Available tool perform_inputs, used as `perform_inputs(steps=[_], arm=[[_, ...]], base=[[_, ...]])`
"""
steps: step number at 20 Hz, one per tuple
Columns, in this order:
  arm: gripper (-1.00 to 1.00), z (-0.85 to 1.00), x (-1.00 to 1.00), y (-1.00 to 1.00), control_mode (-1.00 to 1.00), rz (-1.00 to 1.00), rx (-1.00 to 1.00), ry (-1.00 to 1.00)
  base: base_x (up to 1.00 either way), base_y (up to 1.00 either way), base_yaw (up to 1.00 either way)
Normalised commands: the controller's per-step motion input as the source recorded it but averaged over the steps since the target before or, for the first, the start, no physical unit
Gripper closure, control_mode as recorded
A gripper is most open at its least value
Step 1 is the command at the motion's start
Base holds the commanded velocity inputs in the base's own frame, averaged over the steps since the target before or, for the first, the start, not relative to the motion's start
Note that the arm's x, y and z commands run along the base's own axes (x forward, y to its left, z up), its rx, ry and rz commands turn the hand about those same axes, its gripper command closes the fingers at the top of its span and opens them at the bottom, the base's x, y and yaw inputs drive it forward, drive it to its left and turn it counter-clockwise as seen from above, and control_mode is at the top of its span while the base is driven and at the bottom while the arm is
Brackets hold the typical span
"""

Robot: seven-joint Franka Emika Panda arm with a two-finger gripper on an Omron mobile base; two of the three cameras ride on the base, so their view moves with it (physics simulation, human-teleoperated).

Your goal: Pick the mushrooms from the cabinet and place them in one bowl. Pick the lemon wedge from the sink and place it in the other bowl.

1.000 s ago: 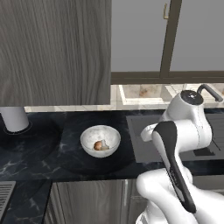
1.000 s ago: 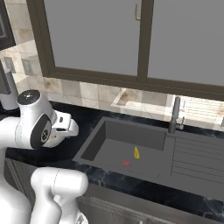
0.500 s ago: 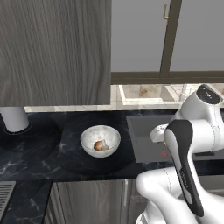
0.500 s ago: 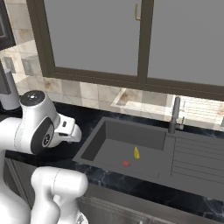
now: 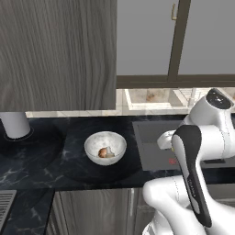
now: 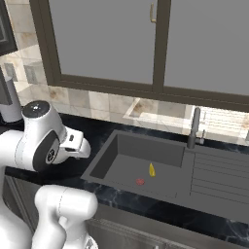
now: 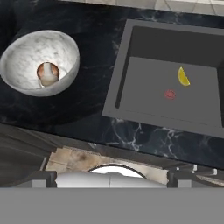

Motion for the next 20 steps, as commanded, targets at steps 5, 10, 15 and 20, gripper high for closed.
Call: perform_inputs(steps=[5,10,15,20], arm=[[-1.00,0.25,-0.08,0.00,-1.00,-0.04,0.00,-0.03],[-1.00,0.11,-0.09,0.00,-1.00,-0.06,0.00,-0.02],[-1.00,0.03,-0.13,-0.07,-1.00,-0.09,0.00,0.00],[-1.00,0.01,-0.04,-0.03,-1.00,-0.04,0.00,0.00]], base=[[0.00,0.00,0.00],[0.00,0.00,0.00],[0.00,0.00,0.00],[0.00,0.00,0.00]])
